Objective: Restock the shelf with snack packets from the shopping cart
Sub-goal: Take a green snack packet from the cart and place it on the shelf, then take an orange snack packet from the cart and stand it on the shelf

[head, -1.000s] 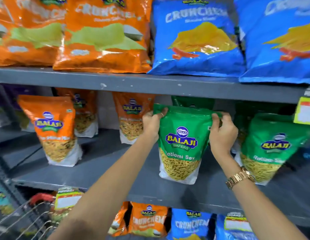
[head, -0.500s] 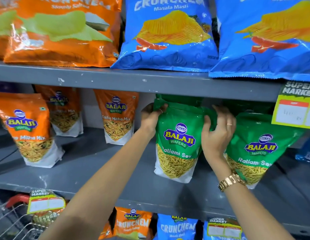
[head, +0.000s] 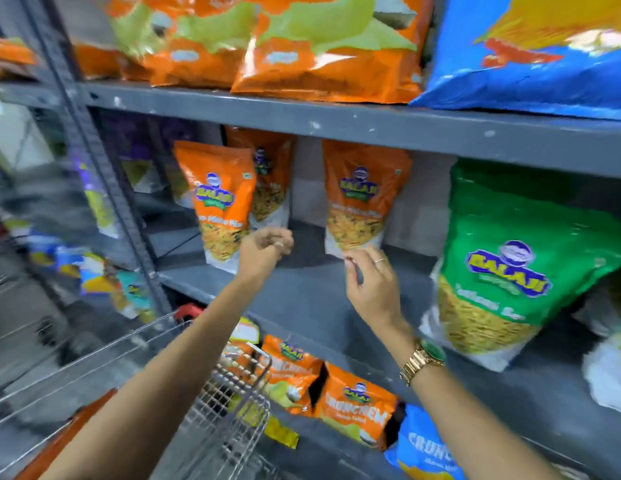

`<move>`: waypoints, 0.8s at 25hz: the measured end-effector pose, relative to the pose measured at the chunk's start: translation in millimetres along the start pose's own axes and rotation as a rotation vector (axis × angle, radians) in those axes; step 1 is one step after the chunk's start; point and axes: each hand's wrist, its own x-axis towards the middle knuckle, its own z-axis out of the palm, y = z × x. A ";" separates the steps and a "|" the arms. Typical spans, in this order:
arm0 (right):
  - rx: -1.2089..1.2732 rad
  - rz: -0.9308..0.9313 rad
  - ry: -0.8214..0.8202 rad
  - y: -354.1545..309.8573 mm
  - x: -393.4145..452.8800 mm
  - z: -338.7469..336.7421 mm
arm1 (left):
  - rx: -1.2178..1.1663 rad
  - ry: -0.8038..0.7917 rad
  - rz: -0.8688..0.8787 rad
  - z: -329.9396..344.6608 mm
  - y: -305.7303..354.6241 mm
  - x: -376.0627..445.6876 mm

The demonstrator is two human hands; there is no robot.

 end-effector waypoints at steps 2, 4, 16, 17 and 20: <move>0.075 -0.023 -0.143 -33.1 -13.2 42.0 | 0.080 0.096 -0.057 -64.3 -29.2 -12.4; 0.122 -0.031 -0.282 -69.1 -27.3 81.9 | 0.172 0.124 -0.140 -127.3 -60.5 -29.1; 0.253 -0.228 -1.130 -238.5 -149.9 275.3 | 0.674 0.133 -0.638 -388.7 -192.4 -145.3; 0.223 -0.250 -1.192 -246.5 -159.8 284.5 | 0.692 0.105 -0.672 -398.4 -202.7 -152.2; 0.148 -0.290 -1.336 -264.2 -182.1 305.7 | 0.777 -0.015 -0.725 -418.1 -229.3 -169.2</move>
